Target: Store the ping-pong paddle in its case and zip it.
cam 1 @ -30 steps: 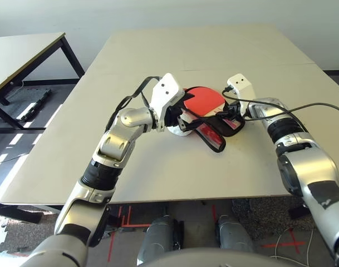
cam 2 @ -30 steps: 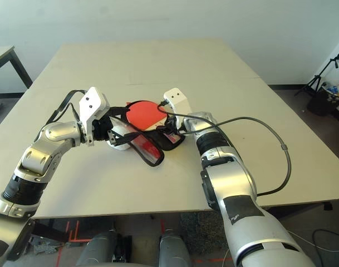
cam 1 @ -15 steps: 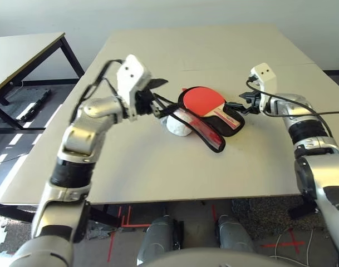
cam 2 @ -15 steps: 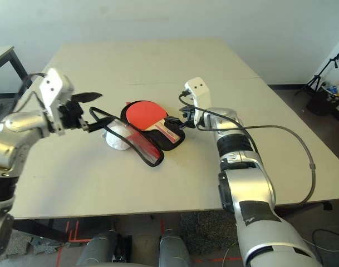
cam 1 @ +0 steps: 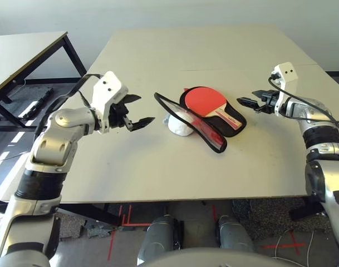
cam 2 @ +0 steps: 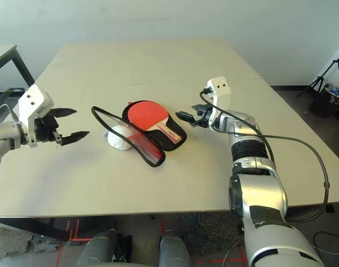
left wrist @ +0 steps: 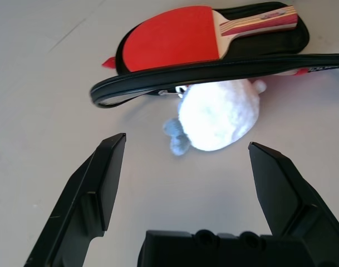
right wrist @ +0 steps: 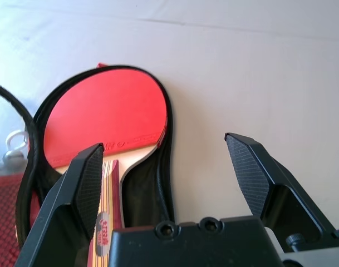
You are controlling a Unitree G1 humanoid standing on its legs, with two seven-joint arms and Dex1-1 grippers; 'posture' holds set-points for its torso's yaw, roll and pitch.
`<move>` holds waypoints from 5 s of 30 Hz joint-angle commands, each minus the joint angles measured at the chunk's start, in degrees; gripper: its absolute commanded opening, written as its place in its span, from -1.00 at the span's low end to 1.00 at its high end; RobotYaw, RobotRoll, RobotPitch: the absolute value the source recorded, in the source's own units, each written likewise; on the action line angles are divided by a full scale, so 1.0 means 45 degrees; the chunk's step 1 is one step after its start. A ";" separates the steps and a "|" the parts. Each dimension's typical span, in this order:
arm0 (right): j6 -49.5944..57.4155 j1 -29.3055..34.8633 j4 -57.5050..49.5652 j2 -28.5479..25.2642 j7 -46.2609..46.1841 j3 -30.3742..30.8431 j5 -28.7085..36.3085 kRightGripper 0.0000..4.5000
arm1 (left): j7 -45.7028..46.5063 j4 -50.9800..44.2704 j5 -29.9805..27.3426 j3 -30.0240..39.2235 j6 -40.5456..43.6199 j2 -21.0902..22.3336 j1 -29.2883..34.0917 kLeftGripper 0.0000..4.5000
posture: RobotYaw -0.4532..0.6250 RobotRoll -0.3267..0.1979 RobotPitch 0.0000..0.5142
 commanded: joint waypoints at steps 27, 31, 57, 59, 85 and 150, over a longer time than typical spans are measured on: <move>-0.0096 0.0061 0.1383 -0.1301 -0.0277 -0.2093 0.1750 0.99 | 0.0830 0.2321 0.1039 -0.3178 -0.1722 -0.6162 -0.2960 1.00 | -0.22 0.25 -0.95; 0.0282 0.0003 0.1364 -0.1297 0.0041 -0.1977 0.1771 0.99 | 0.0909 0.2364 0.1013 -0.2963 -0.1688 -0.6070 -0.3064 1.00 | -0.21 0.25 -0.94; 0.2739 -0.0857 0.3433 0.0859 -0.0114 0.0074 0.0152 0.99 | 0.0714 0.0822 0.0791 -0.2365 -0.0579 -0.4243 -0.2927 1.00 | -0.12 0.25 -0.88; 0.3065 -0.0920 0.3587 0.0971 -0.0109 0.0013 0.0201 0.99 | 0.0727 0.0775 0.0795 -0.2346 -0.0532 -0.4226 -0.2905 1.00 | -0.11 0.25 -0.88; 0.5806 -0.0652 0.3844 0.0607 -0.0598 -0.1102 0.0777 -0.99 | 0.0709 0.0979 0.0875 -0.2422 -0.0651 -0.4326 -0.2968 1.00 | -0.14 0.25 -0.89; 1.0072 0.7491 -1.0067 -0.6337 0.2564 -0.0063 0.4944 0.95 | 0.0694 0.1961 0.1358 -0.2543 -0.1621 -0.4884 -0.2946 1.00 | -0.20 0.25 -0.87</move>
